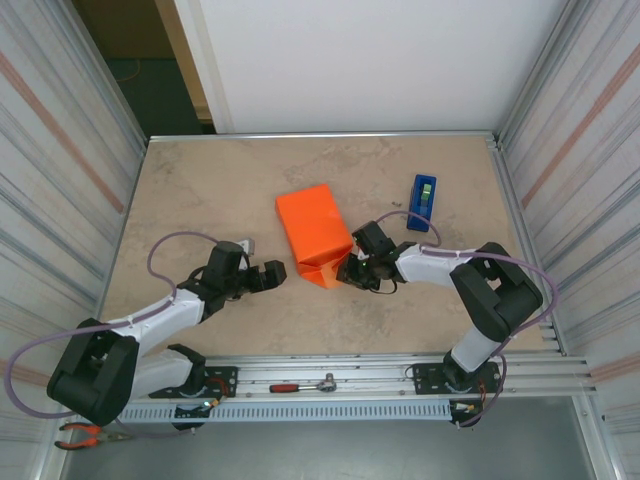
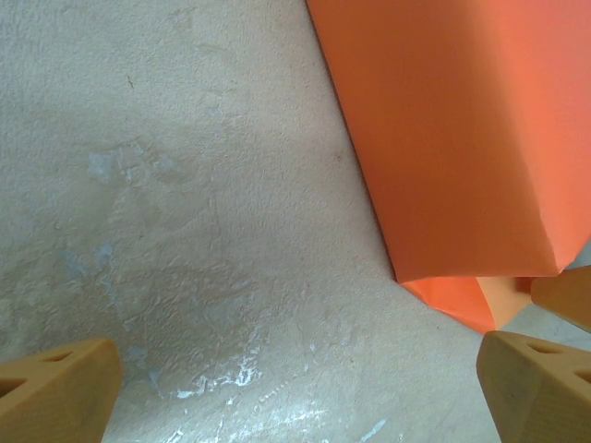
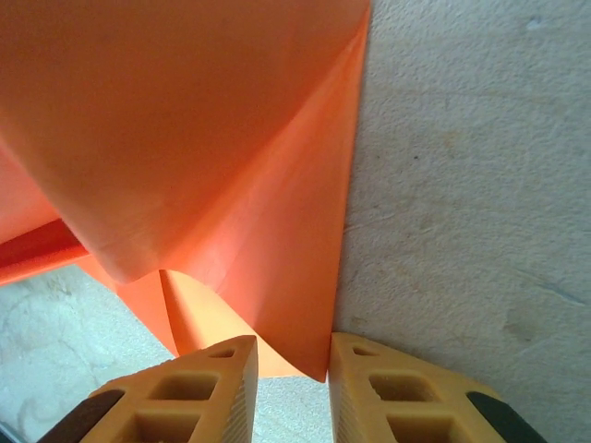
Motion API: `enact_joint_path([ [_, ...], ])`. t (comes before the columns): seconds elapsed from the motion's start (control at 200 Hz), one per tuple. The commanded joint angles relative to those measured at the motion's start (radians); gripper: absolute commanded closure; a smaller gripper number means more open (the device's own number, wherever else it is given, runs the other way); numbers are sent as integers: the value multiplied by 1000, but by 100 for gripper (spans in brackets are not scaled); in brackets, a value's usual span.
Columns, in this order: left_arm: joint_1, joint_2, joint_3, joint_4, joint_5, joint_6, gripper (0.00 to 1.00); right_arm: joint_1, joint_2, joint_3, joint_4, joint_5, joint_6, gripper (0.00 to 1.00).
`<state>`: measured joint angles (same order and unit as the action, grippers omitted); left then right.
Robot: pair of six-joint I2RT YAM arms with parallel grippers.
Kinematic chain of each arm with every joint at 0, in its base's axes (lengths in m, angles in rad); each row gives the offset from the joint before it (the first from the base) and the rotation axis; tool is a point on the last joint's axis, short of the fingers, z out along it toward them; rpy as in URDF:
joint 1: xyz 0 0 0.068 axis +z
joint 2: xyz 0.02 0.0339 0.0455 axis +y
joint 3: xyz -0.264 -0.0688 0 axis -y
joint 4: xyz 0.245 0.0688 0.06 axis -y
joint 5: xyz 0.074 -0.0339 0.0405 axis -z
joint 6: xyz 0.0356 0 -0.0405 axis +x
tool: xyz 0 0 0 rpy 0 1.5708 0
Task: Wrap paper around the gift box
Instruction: Fifth fold the wrapping paper around the gift box.
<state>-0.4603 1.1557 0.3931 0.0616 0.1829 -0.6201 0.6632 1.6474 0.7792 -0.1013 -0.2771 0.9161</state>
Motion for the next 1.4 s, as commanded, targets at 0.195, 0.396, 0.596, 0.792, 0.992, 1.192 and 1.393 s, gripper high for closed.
enact_joint_path([
  [0.195,-9,-21,33,-4,3,19,1,10,28,17,-28,33,8,84],
  [0.396,-9,-12,48,-3,53,38,1,8,6,22,-39,38,3,99],
  [0.596,-29,-10,58,-6,90,58,1,3,-39,37,-59,34,-3,100],
  [0.792,-83,10,65,-2,109,72,8,-7,-81,64,-83,23,-11,100],
  [0.992,-169,44,66,44,115,74,40,-28,-96,83,-82,-20,-10,100],
  [1.192,-285,101,70,118,82,71,67,-37,-102,95,-68,-58,0,100],
  [1.393,-386,206,100,199,41,68,70,-40,-98,99,-52,-88,3,100],
])
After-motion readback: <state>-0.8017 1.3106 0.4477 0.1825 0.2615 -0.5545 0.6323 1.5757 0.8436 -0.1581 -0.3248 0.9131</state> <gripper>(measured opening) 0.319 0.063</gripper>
